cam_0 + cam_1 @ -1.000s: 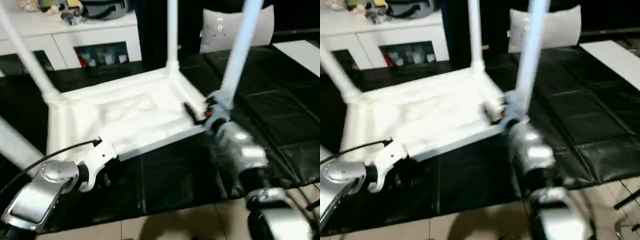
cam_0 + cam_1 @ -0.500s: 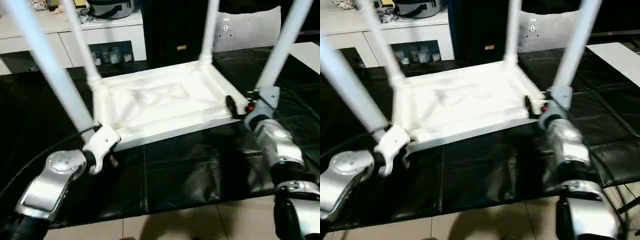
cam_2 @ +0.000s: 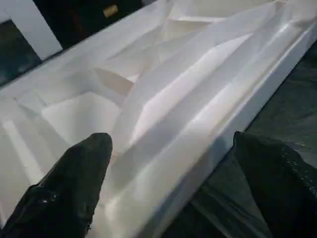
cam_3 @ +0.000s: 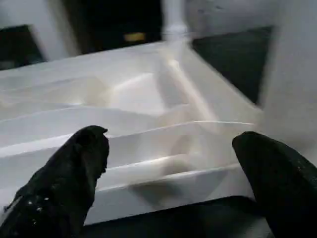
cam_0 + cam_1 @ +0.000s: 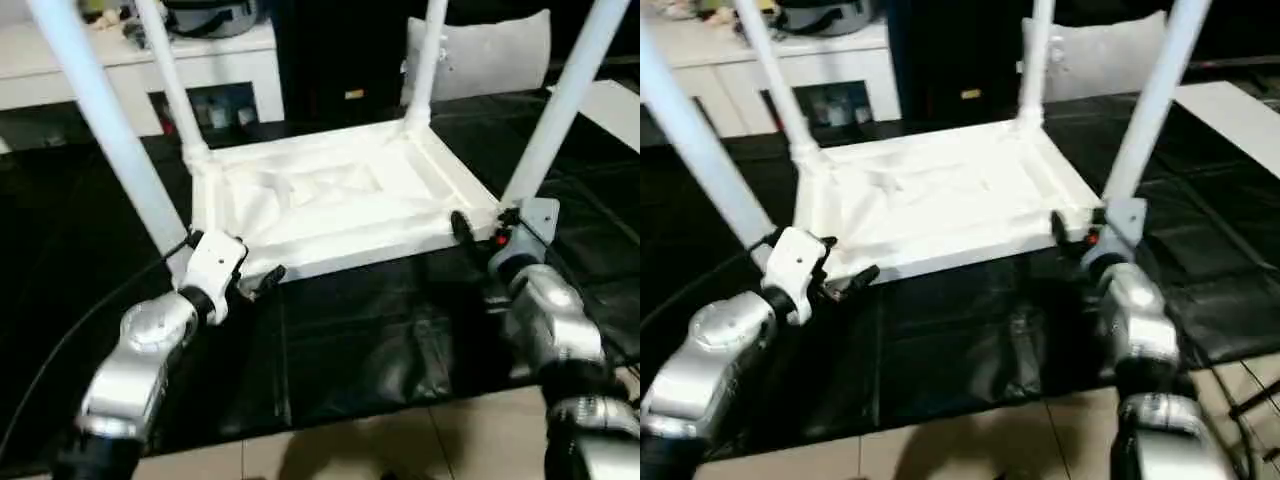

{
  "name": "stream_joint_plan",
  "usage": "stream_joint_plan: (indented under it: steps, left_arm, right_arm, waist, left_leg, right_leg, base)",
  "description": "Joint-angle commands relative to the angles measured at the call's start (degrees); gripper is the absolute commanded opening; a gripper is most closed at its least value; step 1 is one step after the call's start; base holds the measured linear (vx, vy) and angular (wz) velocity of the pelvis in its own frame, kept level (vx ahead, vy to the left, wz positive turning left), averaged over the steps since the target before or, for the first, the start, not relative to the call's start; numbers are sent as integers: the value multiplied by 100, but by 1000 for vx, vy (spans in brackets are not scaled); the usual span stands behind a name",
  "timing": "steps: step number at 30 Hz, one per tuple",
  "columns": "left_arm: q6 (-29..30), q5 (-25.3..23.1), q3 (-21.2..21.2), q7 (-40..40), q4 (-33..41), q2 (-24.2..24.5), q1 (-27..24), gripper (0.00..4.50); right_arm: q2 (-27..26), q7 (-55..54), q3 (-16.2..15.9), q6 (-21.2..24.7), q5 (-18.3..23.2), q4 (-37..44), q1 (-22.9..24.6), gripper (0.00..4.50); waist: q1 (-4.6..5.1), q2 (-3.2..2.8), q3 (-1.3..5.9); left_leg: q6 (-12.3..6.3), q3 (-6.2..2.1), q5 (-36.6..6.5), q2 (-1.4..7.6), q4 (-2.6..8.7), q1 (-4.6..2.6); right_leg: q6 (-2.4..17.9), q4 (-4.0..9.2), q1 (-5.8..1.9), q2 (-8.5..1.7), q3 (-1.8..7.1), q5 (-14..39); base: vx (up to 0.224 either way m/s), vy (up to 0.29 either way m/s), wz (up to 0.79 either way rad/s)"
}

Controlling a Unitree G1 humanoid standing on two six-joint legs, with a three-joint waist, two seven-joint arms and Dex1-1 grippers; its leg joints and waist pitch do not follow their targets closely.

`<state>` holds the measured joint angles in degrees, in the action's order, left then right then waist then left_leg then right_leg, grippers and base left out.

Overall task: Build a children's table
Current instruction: Rotate table base

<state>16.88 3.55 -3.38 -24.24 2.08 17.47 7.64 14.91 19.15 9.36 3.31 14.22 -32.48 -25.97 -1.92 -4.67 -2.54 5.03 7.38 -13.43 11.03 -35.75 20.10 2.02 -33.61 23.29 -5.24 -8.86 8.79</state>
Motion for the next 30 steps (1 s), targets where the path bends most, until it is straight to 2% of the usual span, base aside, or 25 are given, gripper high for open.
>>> stream_joint_plan:
  steps: [1,2,4,5,6,7,8,9,10,11,12,13,14,16,19,20,22,23,24,25,26,27,28,29,30]
  left_arm:
    - [-143,201,319,213,381,-104,-283,445]
    - [-150,226,346,225,429,-123,-332,445]
    - [-273,255,510,409,835,-260,-796,445]
    - [-298,267,544,453,924,-298,-901,445]
    - [-345,254,574,522,1056,-341,-1054,445]
    - [-376,244,590,566,1148,-364,-1158,445]
    - [-460,222,605,645,1284,-400,-1327,445]
    - [-490,215,610,672,1330,-412,-1384,445]
    - [-614,243,655,770,1588,-526,-1692,445]
    - [-691,248,663,801,1712,-577,-1849,445]
    - [-736,253,667,823,1800,-614,-1964,445]
    - [-752,255,667,833,1860,-634,-2034,445]
    - [-735,266,691,881,1920,-684,-2136,445]
    - [-735,223,792,1055,1973,-794,-2292,445]
    - [-822,158,912,1200,1810,-790,-2208,445]
    - [-918,189,998,1161,1524,-690,-1939,445]
    - [-964,162,1061,1156,1229,-583,-1625,445]
    - [-974,197,1122,1143,1058,-544,-1438,445]
    - [-967,227,1196,1148,860,-494,-1230,445]
    - [-972,257,1255,1127,683,-436,-1059,445]
    - [-1004,297,1305,1079,438,-351,-839,445]
    - [-1007,299,1308,1075,421,-345,-825,445]
    - [-1022,328,1299,978,244,-269,-676,445]
    - [-1038,392,1300,890,134,-248,-565,445]
    - [-1061,477,1309,774,-48,-220,-403,445]
  right_arm:
    - [-131,444,-314,308,287,747,273,450]
    - [-147,486,-336,357,330,835,314,450]
    - [-221,729,-512,593,560,1396,595,450]
    - [-235,744,-540,630,569,1494,653,450]
    - [-239,765,-576,699,581,1578,715,450]
    - [-241,778,-600,750,589,1642,760,450]
    - [-246,807,-633,851,604,1793,847,450]
    - [-248,817,-643,887,609,1848,878,450]
    - [-234,874,-701,1018,634,2109,1034,450]
    - [-218,915,-736,1085,651,2237,1123,450]
    - [-204,940,-763,1137,659,2334,1194,450]
    - [-191,950,-775,1199,670,2429,1251,450]
    - [-170,981,-827,1209,647,2512,1323,450]
    - [-150,989,-932,1261,591,2688,1457,450]
    - [-163,937,-974,1337,562,2757,1495,450]
    - [-188,859,-995,1370,500,2760,1498,450]
    - [-196,730,-1020,1386,353,2727,1495,450]
    - [-153,710,-1072,1486,280,2744,1499,450]
    - [-138,641,-1096,1534,201,2727,1495,450]
    - [-126,553,-1107,1642,149,2704,1480,450]
    - [-117,459,-1098,1812,139,2642,1434,450]
    - [-117,453,-1097,1823,140,2636,1430,450]
    - [-110,448,-1074,1835,149,2559,1385,450]
    - [-94,398,-1068,1757,73,2469,1349,450]
    - [-76,307,-1050,1698,-21,2337,1301,450]
  waist:
    - [-8,109,361]
    - [3,116,362]
    - [14,183,342]
    - [7,142,328]
    - [18,173,321]
    - [16,158,309]
    - [19,183,303]
    - [8,172,296]
    - [17,222,279]
    - [4,193,282]
    - [13,251,268]
    - [11,230,268]
    - [15,318,267]
    - [11,309,249]
    - [28,347,235]
    - [25,370,223]
    - [15,356,225]
    - [17,329,224]
    - [22,344,231]
    - [27,334,238]
    - [29,282,247]
    - [32,280,255]
    - [29,298,282]
    - [29,283,293]
    - [22,283,310]
  left_leg:
    - [-632,61,-664,105,422,134]
    - [-639,64,-710,110,421,130]
    - [-647,61,-831,122,443,137]
    - [-622,55,-881,132,455,132]
    - [-611,61,-915,131,459,134]
    - [-579,61,-1008,124,468,116]
    - [-546,56,-1101,127,476,99]
    - [-528,56,-1133,132,481,89]
    - [-502,60,-1212,140,489,81]
    - [-463,37,-1237,162,514,109]
    - [-464,44,-1305,164,518,95]
    - [-422,31,-1409,162,525,90]
    - [-411,37,-1410,159,527,101]
    - [-377,25,-1448,166,543,109]
    - [-332,16,-1611,133,540,96]
    - [-332,20,-1639,106,529,86]
    - [-298,17,-1647,90,519,44]
    - [-264,6,-1661,84,524,43]
    - [-249,1,-1646,86,526,49]
    - [-220,-14,-1641,94,536,65]
    - [-202,-38,-1596,94,544,82]
    - [-196,-39,-1580,95,544,72]
    - [-194,-47,-1509,116,546,67]
    - [-201,-55,-1378,133,555,104]
    - [-222,-44,-1235,139,547,101]
  right_leg:
    - [457,486,-383,-297,274,2255]
    - [453,487,-377,-301,278,2277]
    - [395,516,-365,-293,273,2463]
    - [340,530,-354,-305,276,2577]
    - [310,545,-341,-288,277,2642]
    - [257,575,-323,-282,273,2776]
    - [209,593,-308,-278,269,2879]
    - [182,603,-303,-280,271,2915]
    - [156,631,-288,-279,270,2980]
    - [120,617,-324,-296,276,2953]
    - [94,646,-292,-279,281,3006]
    - [84,639,-299,-292,282,3043]
    - [41,655,-301,-292,287,3035]
    - [1,657,-302,-300,293,3052]
    - [-122,693,-290,-290,272,3242]
    - [-206,726,-274,-288,262,3377]
    - [-279,746,-246,-278,251,3457]
    - [-305,741,-259,-274,242,3432]
    - [-311,741,-274,-272,241,3386]
    - [-299,719,-295,-278,244,3284]
    - [-252,698,-318,-285,254,3131]
    - [-225,689,-312,-278,262,3048]
    - [-117,644,-327,-295,282,2828]
    - [10,596,-351,-302,306,2557]
    - [147,564,-347,-314,330,2328]
  base:
    - [0,0,0]
    - [0,0,0]
    - [0,0,0]
    - [0,0,0]
    - [0,0,0]
    - [0,0,0]
    - [0,0,0]
    - [0,0,0]
    - [0,0,0]
    - [0,0,0]
    - [0,0,0]
    - [0,0,0]
    - [0,0,0]
    - [0,0,0]
    - [0,0,0]
    - [0,0,0]
    - [0,0,0]
    - [0,0,0]
    - [0,0,0]
    - [0,0,0]
    - [0,0,0]
    - [0,0,0]
    - [0,0,0]
    - [0,0,0]
    - [0,0,0]
